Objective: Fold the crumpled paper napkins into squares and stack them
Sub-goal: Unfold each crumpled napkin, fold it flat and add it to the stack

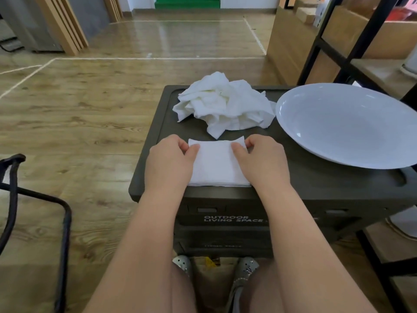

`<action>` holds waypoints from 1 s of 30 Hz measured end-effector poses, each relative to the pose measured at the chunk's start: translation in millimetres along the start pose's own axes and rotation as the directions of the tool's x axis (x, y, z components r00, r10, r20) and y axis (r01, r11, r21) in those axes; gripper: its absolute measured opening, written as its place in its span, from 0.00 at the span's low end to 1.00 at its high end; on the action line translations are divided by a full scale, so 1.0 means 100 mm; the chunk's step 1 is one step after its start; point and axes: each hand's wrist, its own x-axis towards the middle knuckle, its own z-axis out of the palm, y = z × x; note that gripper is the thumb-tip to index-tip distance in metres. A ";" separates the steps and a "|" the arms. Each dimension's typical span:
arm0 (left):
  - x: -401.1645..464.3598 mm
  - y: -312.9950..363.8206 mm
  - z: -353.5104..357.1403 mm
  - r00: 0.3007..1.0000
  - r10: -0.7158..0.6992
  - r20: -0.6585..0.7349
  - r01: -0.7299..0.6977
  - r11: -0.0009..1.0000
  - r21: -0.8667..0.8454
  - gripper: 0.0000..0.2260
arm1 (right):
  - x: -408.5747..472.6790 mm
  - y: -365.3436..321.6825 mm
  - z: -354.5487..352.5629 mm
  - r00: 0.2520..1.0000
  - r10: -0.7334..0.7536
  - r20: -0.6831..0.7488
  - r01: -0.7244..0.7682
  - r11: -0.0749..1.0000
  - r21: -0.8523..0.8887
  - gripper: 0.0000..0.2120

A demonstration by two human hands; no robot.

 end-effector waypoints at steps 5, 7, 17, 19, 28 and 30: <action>-0.06 0.02 0.00 0.998 -0.051 -0.037 0.051 0.998 0.021 0.10 | -0.02 0.01 0.01 0.999 0.035 0.032 -0.035 0.999 -0.021 0.12; -0.07 0.04 -0.01 0.996 -0.081 -0.043 0.083 0.996 0.038 0.11 | -0.03 -0.02 0.01 0.998 0.049 0.046 -0.047 0.998 -0.041 0.11; -0.11 0.15 -0.01 0.997 0.002 -0.072 0.010 0.987 0.158 0.10 | -0.02 -0.13 -0.02 0.985 0.095 0.147 -0.079 0.990 -0.113 0.14; -0.09 0.15 -0.07 0.995 0.048 -0.084 -0.031 0.981 0.192 0.09 | -0.03 -0.13 -0.05 0.983 0.093 0.158 -0.078 0.992 -0.102 0.13; 0.97 0.69 -0.15 0.896 0.391 -0.213 -0.320 0.898 0.301 0.05 | 0.07 -0.01 -0.21 0.973 0.182 0.142 -0.218 0.928 0.301 0.09; 1.31 0.83 -0.05 0.915 0.396 -0.081 -0.346 0.871 0.348 0.07 | 0.11 0.03 -0.22 0.973 0.187 0.134 -0.222 0.911 0.347 0.09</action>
